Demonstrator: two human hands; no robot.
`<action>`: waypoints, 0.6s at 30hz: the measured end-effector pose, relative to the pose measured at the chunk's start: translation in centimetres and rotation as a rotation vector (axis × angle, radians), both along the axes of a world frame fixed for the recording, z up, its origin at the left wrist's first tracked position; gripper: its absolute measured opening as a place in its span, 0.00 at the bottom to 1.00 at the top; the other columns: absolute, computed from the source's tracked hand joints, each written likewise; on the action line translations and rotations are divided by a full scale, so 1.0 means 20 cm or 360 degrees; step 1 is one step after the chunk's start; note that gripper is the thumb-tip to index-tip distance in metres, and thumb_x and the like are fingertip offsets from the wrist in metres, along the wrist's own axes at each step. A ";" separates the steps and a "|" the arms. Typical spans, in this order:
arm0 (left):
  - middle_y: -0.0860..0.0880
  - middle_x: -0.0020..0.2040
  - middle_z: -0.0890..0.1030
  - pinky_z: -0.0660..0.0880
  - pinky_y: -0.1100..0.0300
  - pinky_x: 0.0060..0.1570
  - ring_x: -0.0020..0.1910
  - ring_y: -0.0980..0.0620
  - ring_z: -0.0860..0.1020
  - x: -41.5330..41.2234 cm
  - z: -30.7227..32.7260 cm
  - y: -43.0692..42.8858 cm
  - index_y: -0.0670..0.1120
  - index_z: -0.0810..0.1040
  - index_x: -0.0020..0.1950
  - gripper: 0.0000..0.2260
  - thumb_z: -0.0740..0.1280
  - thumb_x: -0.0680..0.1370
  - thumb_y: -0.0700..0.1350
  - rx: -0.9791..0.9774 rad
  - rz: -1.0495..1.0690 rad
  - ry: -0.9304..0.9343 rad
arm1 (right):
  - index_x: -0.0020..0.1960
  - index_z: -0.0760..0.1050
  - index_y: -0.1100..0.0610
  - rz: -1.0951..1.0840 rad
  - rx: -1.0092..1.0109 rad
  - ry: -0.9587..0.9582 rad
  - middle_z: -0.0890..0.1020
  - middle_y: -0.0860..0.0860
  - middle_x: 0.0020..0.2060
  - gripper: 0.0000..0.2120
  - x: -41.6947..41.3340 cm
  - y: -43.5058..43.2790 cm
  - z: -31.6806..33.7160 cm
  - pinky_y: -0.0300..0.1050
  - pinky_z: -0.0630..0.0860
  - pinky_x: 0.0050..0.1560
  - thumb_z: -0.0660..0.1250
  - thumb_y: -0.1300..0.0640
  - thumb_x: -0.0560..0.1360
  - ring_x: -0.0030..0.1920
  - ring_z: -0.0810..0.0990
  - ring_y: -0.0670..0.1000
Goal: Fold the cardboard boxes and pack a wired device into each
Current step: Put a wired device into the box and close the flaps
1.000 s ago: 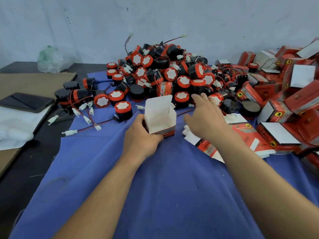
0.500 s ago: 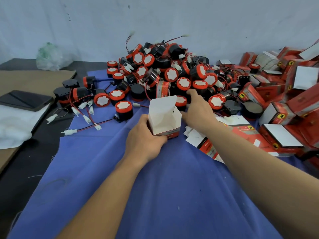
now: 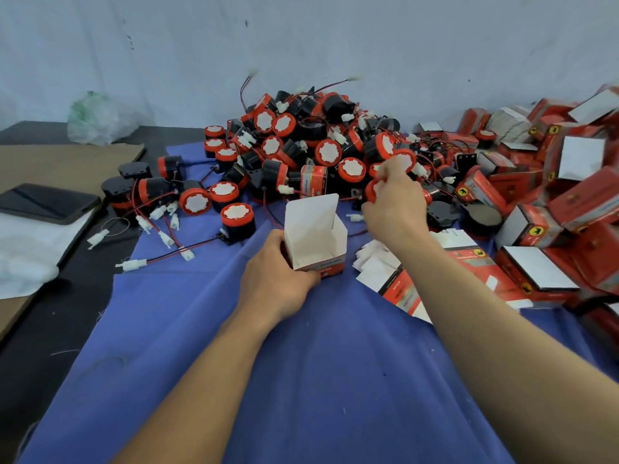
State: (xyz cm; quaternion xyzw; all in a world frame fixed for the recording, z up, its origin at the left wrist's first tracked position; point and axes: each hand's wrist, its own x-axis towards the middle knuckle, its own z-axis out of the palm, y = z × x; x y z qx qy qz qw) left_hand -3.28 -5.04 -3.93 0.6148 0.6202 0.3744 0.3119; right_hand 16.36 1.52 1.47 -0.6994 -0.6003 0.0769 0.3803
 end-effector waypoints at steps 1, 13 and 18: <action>0.65 0.46 0.79 0.77 0.58 0.41 0.45 0.65 0.76 0.00 0.00 0.00 0.60 0.72 0.55 0.24 0.76 0.63 0.56 -0.0006 -0.0011 -0.0004 | 0.55 0.65 0.48 -0.0027 0.0120 0.0185 0.77 0.47 0.42 0.23 0.03 -0.06 0.02 0.45 0.70 0.34 0.69 0.69 0.71 0.43 0.76 0.51; 0.64 0.46 0.82 0.75 0.59 0.38 0.46 0.71 0.76 0.06 0.00 -0.03 0.60 0.76 0.53 0.24 0.77 0.60 0.48 -0.0002 -0.0092 -0.0052 | 0.53 0.79 0.44 0.0742 0.0216 0.0538 0.83 0.42 0.57 0.35 0.10 -0.54 -0.10 0.42 0.78 0.55 0.58 0.81 0.63 0.63 0.80 0.46; 0.63 0.46 0.81 0.72 0.62 0.36 0.44 0.68 0.77 0.04 0.00 0.00 0.61 0.74 0.51 0.23 0.78 0.65 0.41 0.0009 0.0035 -0.0075 | 0.50 0.86 0.42 0.0880 -0.0215 0.0211 0.77 0.34 0.67 0.38 0.06 -0.59 -0.07 0.32 0.66 0.69 0.54 0.79 0.65 0.72 0.68 0.34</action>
